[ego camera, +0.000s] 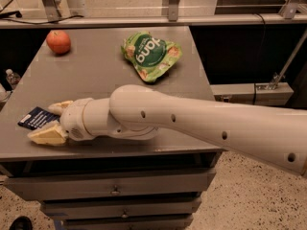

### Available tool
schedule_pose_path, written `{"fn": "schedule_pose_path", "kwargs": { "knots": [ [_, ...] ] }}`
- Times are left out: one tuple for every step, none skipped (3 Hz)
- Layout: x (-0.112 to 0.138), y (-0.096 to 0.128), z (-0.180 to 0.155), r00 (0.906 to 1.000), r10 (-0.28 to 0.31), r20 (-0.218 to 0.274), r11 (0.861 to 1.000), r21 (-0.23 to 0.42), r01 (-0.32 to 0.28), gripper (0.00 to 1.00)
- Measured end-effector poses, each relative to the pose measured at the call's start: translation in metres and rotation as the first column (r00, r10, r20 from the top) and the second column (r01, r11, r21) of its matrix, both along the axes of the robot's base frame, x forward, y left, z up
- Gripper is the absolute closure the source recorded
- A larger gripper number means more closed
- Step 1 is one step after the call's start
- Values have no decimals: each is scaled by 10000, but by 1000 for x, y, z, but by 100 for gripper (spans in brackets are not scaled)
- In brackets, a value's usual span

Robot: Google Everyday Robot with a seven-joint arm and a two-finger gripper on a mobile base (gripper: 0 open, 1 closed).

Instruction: Pick rxbar blueberry

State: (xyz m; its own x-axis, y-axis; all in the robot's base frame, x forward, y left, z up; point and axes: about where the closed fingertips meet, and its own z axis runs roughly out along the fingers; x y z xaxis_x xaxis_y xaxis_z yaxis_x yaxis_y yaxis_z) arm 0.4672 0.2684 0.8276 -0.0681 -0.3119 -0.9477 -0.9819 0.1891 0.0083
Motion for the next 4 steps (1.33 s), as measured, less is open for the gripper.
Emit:
{"fn": "schedule_pose_path", "kwargs": {
  "knots": [
    [2, 0, 1, 9999, -92, 67, 9999, 49, 92, 65],
    [6, -3, 6, 9997, -127, 211, 9999, -24, 127, 88],
    [15, -11, 19, 9991, -65, 423, 9999, -124, 70, 100],
    [35, -28, 38, 9986, 68, 519, 9999, 112, -74, 100]
  ]
}}
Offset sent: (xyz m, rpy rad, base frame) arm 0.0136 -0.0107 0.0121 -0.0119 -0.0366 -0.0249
